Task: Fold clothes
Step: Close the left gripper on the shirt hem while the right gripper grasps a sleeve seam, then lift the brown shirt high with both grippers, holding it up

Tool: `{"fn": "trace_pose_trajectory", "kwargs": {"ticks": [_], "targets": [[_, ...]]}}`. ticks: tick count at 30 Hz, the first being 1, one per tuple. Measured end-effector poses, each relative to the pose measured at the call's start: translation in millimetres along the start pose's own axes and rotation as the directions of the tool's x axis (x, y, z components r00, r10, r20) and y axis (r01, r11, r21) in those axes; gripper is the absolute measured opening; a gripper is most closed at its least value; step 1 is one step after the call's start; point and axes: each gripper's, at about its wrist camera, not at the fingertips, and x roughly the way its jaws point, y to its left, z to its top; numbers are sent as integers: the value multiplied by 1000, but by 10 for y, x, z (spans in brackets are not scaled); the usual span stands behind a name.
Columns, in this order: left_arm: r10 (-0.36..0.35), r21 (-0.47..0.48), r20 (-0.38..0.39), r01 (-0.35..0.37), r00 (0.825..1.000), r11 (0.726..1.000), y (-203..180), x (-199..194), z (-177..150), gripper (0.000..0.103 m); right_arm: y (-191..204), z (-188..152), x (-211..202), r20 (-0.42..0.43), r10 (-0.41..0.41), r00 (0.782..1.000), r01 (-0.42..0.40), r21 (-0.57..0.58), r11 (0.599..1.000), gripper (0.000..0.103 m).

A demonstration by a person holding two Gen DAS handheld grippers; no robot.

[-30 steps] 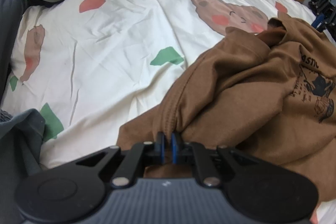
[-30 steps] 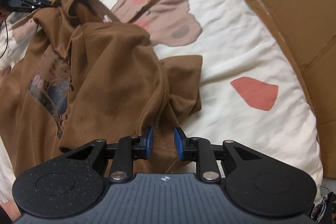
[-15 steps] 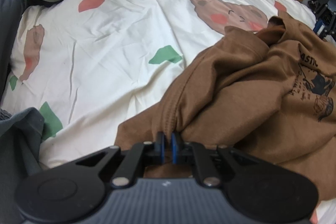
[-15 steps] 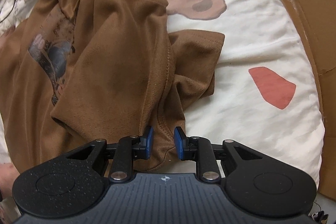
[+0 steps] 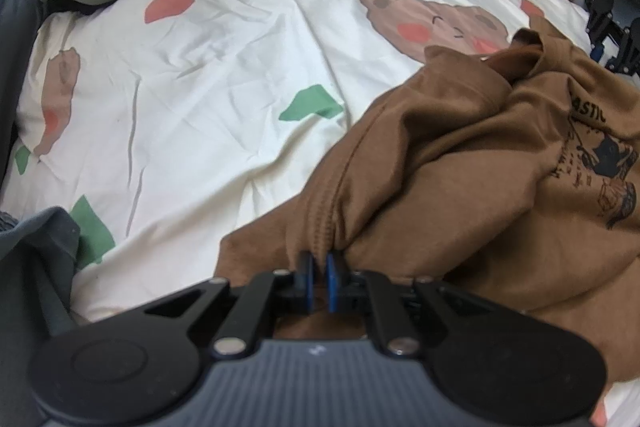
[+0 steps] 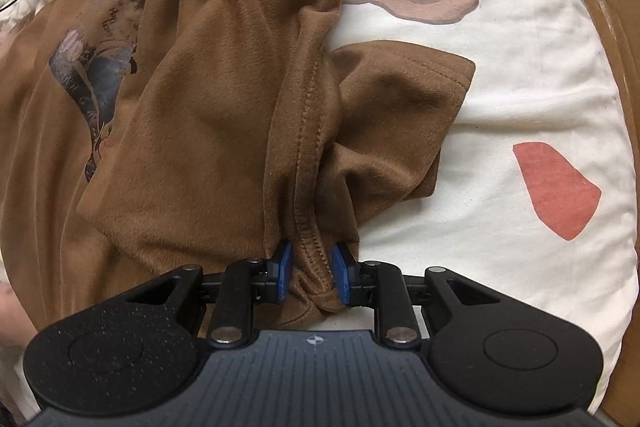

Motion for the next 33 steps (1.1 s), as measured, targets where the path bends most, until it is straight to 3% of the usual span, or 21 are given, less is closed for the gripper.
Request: {"fn": "trace_pose_trajectory", "kwargs": {"ticks": [3, 11, 20, 33], "targets": [[1, 8, 3, -1, 1000, 1000, 8, -14, -2, 7, 83, -42, -46, 4, -27, 1000, 27, -23, 999, 7], [36, 55, 21, -37, 999, 998, 74, -158, 59, 6, 276, -315, -379, 89, -174, 981, 168, 67, 983, 4], [117, 78, 65, -122, 991, 990, 109, -557, 202, 5, 390, -522, -901, 182, -387, 904, 322, 305, 896, 3], [208, 73, 182, -224, 961, 972, 44, -1705, 415, 5, 1005, -726, -1824, 231, -564, 793, 394, 511, 764, 2]]}}
